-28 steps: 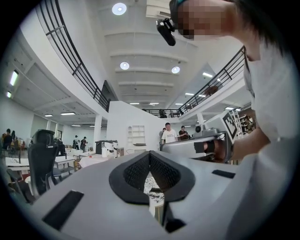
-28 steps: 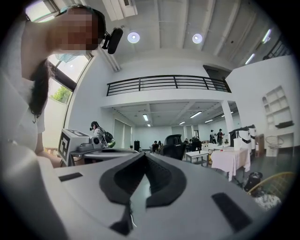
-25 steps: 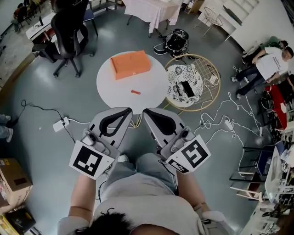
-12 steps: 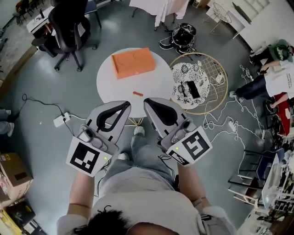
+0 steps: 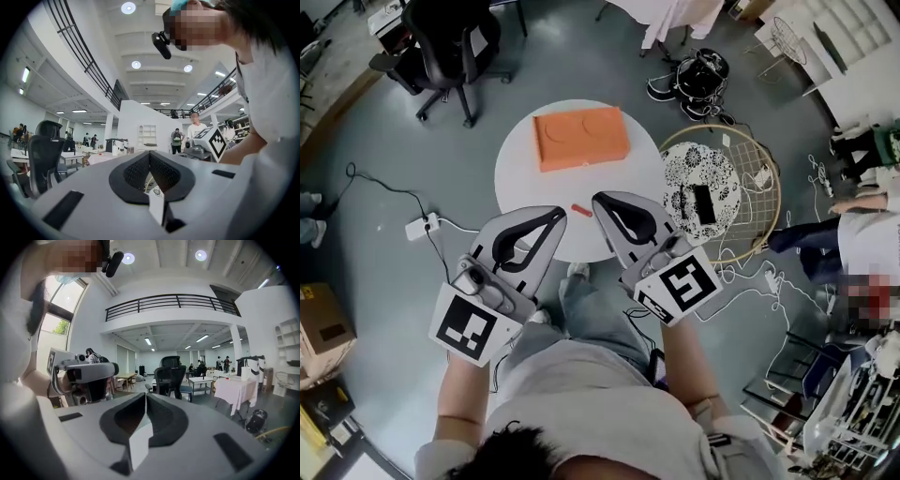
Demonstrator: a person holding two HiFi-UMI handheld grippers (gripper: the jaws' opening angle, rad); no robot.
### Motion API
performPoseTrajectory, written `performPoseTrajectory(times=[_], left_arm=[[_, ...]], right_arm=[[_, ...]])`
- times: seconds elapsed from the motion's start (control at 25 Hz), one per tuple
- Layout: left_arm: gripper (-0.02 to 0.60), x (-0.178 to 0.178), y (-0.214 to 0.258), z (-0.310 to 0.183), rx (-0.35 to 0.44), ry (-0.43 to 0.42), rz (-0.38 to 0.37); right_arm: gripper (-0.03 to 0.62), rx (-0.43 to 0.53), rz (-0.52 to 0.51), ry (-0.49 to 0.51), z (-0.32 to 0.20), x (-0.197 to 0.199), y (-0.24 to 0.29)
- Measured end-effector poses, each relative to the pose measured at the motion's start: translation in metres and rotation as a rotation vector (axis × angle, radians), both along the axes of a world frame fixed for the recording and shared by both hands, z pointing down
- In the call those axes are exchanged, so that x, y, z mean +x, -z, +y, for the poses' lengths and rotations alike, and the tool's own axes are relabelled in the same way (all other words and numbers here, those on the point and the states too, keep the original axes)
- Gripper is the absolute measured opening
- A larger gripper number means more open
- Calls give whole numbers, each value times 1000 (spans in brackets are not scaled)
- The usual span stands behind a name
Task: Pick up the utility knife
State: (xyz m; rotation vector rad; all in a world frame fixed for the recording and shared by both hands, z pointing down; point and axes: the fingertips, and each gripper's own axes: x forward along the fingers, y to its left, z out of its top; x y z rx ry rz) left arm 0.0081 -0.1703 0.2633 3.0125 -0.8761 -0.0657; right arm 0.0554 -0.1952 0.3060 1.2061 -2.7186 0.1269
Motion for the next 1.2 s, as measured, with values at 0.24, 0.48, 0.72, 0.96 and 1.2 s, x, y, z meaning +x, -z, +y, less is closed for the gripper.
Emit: performPoseTrajectory(times=[0.24,0.48,0.72,0.96,1.2], left_arm=[[11,1,-16,-20,-41,52,-6],[11,5,-37,-43,-75,61,-26],[11,9,-57,-51,-119,75,-39],[11,7,-71,-54,-143,90,-54],[11,3,-83,-51,-178,110,-70]], right_arm=[[6,-94,78,49,-27,5,-56],[20,-200,181,99,-48,5,-128],[35,-307,242,137,-46,7,-185],[52,-394,348,180,-43,8,-248],[69,-455,459,209,-38,15,-292]])
